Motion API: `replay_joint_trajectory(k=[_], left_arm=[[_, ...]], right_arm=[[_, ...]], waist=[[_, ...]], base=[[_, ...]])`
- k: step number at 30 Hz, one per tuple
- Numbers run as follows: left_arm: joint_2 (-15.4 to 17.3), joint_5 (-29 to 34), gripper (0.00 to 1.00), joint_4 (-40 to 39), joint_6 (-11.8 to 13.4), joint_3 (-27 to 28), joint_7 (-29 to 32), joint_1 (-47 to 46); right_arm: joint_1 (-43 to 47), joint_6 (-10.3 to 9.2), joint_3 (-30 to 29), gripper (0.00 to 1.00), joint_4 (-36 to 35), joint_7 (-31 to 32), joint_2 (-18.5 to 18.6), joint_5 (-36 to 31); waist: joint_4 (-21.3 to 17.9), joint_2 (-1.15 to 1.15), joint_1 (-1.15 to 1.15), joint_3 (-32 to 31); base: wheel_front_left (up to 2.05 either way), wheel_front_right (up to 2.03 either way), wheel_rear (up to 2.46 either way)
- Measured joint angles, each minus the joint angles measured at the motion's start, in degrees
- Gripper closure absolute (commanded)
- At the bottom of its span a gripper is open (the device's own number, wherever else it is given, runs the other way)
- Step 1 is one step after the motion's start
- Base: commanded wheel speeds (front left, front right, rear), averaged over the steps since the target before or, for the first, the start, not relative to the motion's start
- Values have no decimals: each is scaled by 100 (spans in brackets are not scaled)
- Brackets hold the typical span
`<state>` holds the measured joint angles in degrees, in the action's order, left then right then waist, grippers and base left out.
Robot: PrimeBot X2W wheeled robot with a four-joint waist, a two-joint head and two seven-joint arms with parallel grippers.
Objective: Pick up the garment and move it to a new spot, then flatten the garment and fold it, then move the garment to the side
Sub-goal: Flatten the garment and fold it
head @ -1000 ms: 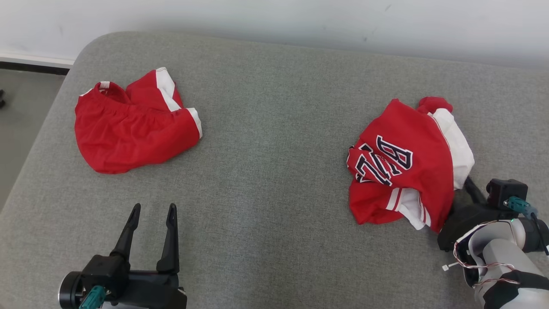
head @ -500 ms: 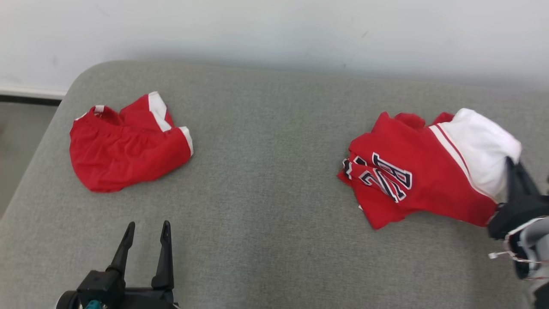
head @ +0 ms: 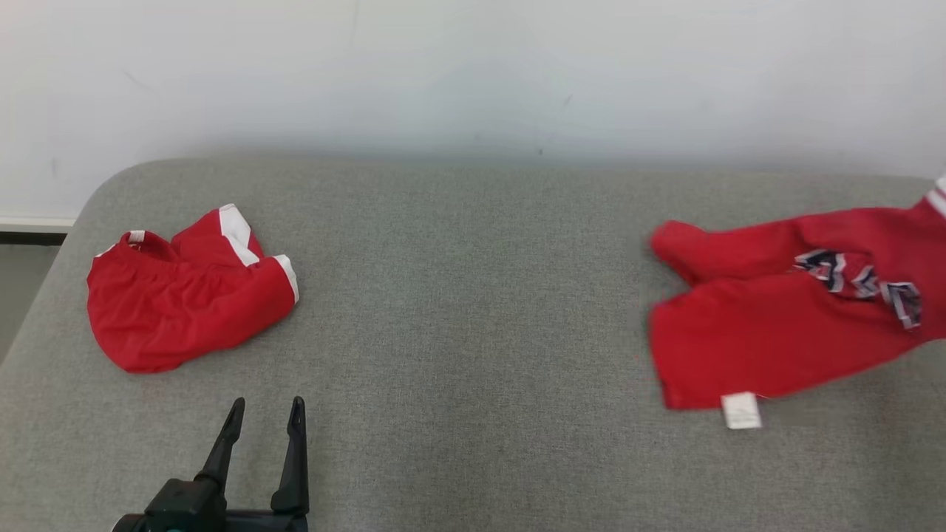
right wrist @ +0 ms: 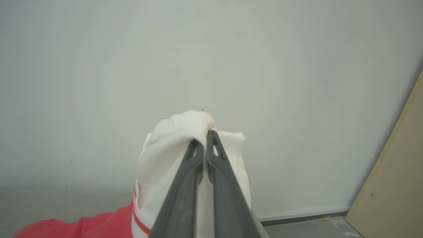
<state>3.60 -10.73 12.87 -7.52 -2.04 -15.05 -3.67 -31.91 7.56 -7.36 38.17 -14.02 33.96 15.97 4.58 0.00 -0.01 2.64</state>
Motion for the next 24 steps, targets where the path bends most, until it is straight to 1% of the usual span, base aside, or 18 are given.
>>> replay_joint_trajectory(k=[3,5,10,15,20,24], left_arm=[[-1,0,0,11,0,-25,0,15],[-9,-3,0,23,0,-43,0,15],[-20,-46,0,56,0,-69,0,69],[-41,-83,0,71,0,-94,0,79],[-46,-105,0,82,0,-104,0,69],[-49,-151,0,126,0,-140,0,38]], right_arm=[[-82,0,2,100,-361,147,14,-93],[-80,-1,108,100,-611,230,-90,-94],[215,0,552,100,-1160,402,-754,-152],[428,0,1088,100,-1376,405,-1378,-101],[544,0,1745,100,-1359,291,-1973,-8],[545,0,2280,100,-1032,187,-2479,73]], waist=[[-16,0,0,-42],[-1,0,0,-61],[74,0,0,-117],[213,0,0,-141],[396,0,0,-119],[538,0,0,-57]], base=[[0,0,0],[0,0,0],[0,0,0],[0,0,0],[0,0,0],[0,0,0]])
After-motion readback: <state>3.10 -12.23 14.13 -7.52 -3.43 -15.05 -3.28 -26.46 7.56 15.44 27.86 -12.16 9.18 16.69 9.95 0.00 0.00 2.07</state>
